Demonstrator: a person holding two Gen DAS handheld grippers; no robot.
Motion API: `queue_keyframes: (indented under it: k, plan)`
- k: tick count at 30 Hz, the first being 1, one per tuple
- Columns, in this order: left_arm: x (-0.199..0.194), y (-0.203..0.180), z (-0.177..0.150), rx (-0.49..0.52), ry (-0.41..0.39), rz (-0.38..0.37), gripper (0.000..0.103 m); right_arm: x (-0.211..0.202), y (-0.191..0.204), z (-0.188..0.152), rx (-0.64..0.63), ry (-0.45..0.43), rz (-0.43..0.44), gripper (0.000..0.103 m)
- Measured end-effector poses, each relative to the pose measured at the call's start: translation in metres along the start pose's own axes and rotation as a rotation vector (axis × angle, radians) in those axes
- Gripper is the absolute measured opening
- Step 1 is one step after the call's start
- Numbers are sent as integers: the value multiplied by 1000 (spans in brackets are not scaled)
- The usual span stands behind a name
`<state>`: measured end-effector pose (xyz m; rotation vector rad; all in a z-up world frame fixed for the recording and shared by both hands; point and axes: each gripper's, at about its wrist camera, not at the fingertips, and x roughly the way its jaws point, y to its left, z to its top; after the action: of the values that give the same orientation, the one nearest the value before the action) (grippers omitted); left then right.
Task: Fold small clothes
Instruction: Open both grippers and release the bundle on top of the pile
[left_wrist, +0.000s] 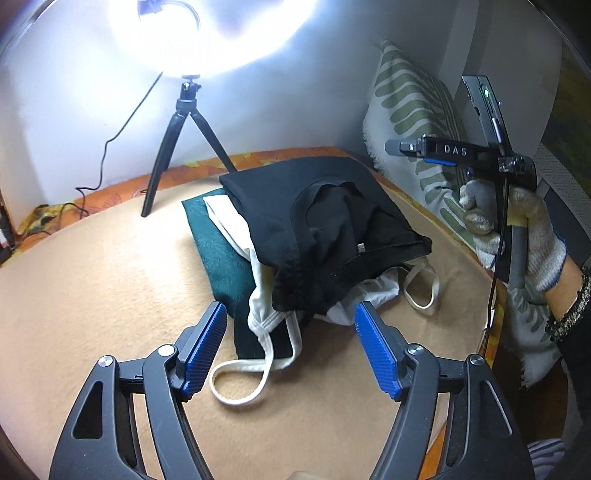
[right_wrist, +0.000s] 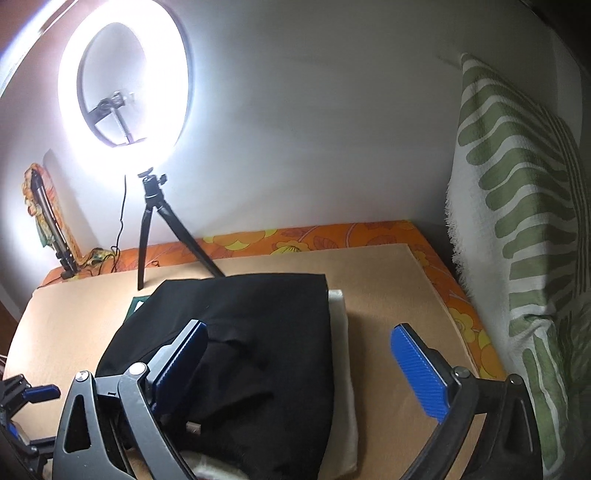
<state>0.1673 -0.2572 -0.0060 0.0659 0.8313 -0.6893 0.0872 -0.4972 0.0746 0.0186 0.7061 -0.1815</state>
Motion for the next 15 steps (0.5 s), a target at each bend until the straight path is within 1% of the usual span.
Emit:
queue_keyframes:
  k: [8,15]
  plan:
    - [-33,-4,-11,-15,-45,17,74,-33,25,-15,-19,-17,-16,103]
    - [-62,-12,-25,12,-84,23,74,-63,49,-35,8,-34,-6,103]
